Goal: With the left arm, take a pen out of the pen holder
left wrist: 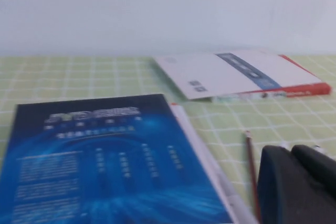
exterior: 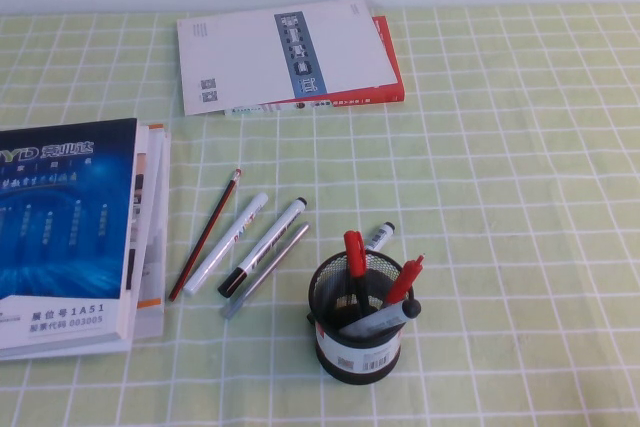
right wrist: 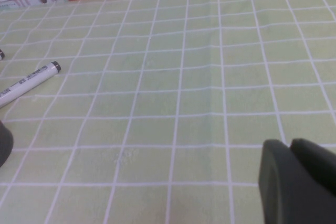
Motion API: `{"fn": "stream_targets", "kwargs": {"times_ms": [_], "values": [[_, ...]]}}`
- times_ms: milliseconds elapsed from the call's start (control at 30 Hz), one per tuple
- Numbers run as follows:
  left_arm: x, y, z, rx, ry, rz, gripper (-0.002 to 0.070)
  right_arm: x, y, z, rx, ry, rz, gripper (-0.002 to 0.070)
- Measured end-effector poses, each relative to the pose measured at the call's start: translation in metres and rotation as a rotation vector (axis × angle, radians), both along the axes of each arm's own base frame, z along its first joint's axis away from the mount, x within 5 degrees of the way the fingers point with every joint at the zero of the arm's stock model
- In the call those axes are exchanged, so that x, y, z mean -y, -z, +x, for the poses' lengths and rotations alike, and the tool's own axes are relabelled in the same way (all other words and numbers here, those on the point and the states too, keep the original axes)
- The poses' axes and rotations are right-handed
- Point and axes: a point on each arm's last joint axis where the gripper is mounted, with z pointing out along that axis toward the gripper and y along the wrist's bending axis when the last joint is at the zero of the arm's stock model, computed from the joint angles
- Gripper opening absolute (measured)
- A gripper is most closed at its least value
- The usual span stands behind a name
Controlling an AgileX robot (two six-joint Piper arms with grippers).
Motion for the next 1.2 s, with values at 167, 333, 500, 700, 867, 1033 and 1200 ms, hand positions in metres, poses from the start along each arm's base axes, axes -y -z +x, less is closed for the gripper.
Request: {"fn": "stream_targets", "kwargs": {"times_ms": [167,333,500,700,867,1033,1200], "values": [[-0.009,0.021,-0.01,0.062,-0.113,-0.01,-0.0001,0.0,0.0,0.0,0.0,0.0,0.0,-0.0014],[-0.012,0.026,-0.01,0.033,-0.178,-0.011,-0.0001,0.0,0.0,0.0,0.0,0.0,0.0,-0.0014],[-0.012,0.035,-0.011,-0.064,-0.182,0.009,-0.0001,0.0,0.0,0.0,0.0,0.0,0.0,-0.0014],[-0.011,0.045,-0.014,-0.181,-0.166,0.041,-0.0001,0.0,0.0,0.0,0.0,0.0,0.0,-0.0014],[-0.011,0.046,-0.014,-0.192,-0.163,0.036,-0.0001,0.0,0.0,0.0,0.0,0.0,0.0,-0.0014],[-0.01,0.046,-0.014,-0.193,-0.157,0.042,-0.0001,0.0,0.0,0.0,0.0,0.0,0.0,-0.0014],[-0.01,0.047,-0.014,-0.196,-0.152,0.056,-0.0001,0.0,0.0,0.0,0.0,0.0,0.0,-0.0014]]}}
